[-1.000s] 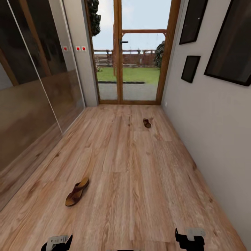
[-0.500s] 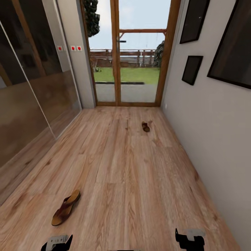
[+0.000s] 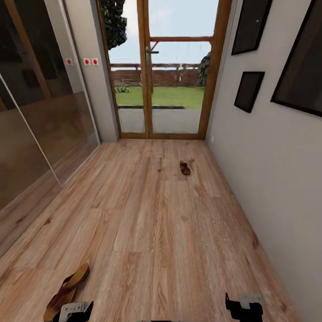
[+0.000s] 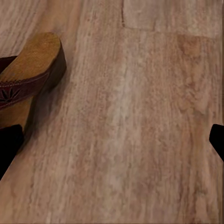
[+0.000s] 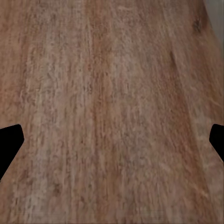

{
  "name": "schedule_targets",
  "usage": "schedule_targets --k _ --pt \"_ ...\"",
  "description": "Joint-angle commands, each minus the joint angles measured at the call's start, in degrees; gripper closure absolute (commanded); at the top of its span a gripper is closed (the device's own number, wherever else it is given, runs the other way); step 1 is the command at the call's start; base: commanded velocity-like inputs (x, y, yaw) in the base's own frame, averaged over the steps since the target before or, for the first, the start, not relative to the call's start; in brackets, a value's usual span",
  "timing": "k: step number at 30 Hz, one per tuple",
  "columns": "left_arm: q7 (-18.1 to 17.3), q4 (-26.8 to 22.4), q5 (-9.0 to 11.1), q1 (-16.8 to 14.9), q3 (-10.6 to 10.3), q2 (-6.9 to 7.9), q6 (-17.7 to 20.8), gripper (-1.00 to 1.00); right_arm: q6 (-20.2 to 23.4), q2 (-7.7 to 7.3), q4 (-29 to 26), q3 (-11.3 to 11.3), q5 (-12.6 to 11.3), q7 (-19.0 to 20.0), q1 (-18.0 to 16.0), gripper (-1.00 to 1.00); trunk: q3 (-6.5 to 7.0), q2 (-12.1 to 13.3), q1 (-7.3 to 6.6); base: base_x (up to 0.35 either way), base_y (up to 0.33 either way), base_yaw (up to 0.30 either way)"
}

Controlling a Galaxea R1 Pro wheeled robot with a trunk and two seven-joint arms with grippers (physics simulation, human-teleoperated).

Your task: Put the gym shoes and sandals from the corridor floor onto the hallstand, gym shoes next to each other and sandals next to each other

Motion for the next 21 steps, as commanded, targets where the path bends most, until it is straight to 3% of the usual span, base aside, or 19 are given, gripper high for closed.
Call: schedule_targets --k 1,21 --pt "-0.3 0.0 -0.4 0.0 0.5 -0.01 -0.2 -1.00 -0.2 -0.03 0.1 -0.4 0.6 -0.1 0.0 -1.00 -0.05 0.0 0.02 0.326 -0.120 0.000" --pt "-0.3 0.0 -0.4 0.0 0.6 0.00 -0.2 -1.00 -0.1 -0.01 0.1 -0.4 0.6 -0.1 0.0 -1.00 -0.05 0.0 0.02 0.326 -0.119 0.000"
